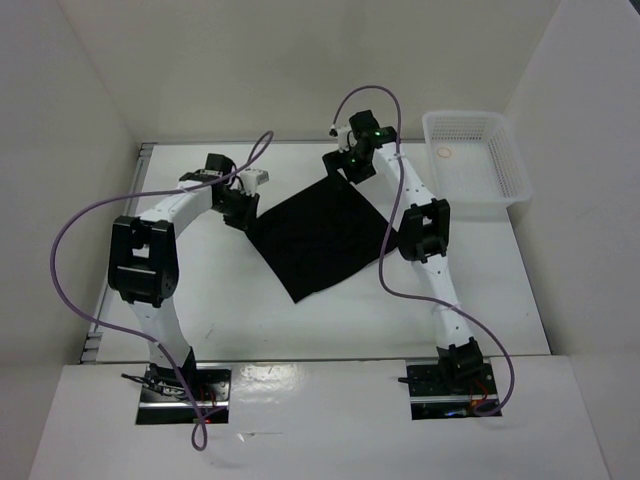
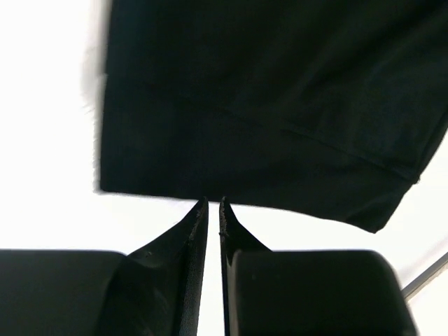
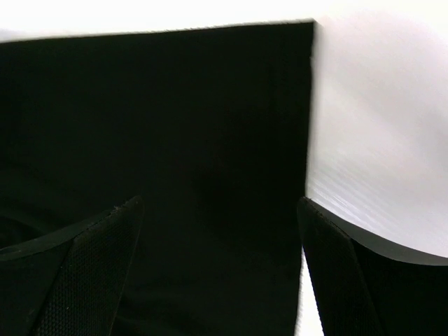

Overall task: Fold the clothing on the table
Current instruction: Flatten the skirt out

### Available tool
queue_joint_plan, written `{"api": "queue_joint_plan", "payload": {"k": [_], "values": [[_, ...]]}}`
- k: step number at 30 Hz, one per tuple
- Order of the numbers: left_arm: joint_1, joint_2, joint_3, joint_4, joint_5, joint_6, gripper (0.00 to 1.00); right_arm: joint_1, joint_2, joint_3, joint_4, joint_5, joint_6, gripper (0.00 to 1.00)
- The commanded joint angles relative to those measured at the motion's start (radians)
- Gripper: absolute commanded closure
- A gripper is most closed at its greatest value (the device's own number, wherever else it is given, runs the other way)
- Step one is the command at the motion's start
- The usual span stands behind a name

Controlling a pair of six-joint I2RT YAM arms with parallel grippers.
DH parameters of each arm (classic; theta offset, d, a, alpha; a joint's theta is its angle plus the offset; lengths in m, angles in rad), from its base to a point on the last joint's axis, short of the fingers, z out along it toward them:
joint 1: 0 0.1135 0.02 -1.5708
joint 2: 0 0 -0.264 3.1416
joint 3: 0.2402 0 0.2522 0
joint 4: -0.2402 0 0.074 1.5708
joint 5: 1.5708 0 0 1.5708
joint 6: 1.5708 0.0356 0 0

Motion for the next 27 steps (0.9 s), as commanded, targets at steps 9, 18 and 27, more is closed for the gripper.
{"api": "queue_joint_plan", "payload": {"k": [9,18,27], "values": [[-0.046,-0.042,0.000,-0.011,-0.058,0.019,0.79,0.010,0.109,0.199,0.068,0.051,0.037,0.06],[-0.046,-0.086,-0.034,-0.002,-0.096,0.009,0.53,0.010,0.194,0.279,0.100,0.073,0.048,0.06],[0.000,-0.136,-0.071,0.007,-0.107,0.000,0.42,0.019,0.251,0.321,0.154,0.122,0.057,0.12]]}}
